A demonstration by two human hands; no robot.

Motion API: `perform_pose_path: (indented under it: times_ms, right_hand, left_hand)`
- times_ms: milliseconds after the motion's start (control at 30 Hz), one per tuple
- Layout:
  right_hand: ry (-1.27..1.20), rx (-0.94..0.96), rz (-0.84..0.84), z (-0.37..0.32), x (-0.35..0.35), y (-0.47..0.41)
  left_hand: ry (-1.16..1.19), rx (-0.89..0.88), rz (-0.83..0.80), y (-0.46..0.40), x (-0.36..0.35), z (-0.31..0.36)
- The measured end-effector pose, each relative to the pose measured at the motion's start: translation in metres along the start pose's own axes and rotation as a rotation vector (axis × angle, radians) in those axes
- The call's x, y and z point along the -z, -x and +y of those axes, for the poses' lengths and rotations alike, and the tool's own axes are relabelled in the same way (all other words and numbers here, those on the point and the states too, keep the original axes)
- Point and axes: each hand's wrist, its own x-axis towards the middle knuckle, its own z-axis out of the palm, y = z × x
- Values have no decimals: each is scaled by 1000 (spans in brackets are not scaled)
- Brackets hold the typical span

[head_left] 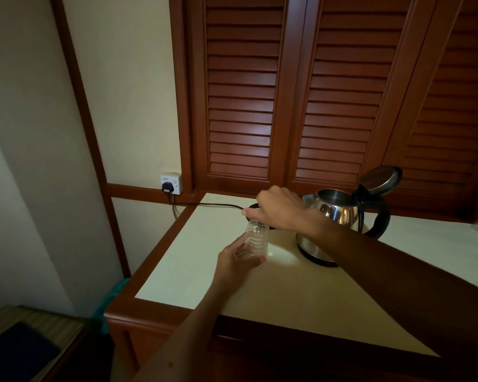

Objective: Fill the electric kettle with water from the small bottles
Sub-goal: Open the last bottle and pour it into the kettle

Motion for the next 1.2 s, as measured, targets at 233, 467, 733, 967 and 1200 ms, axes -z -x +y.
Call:
perform_pose_path:
  times_ms: [233,467,733,967,1200]
  right_hand:
    - [-195,183,-288,24,21,-1]
    - [206,174,31,15,-5,-3]
    - [-391,-24,160,21,-54,10]
    - [-917,-197,150,13,-85,29]
    - [-834,-313,199,43,-85,65]
  left_hand:
    - [-39,-1,36,-5,-1,-5]
    - [-79,-17,41,-6,-1,-7]
    - [-216,-3,80,-6,-3,-6]
    - [-462,61,73,-5,-7,1]
    - [-862,9,-28,-5,-13,-10]
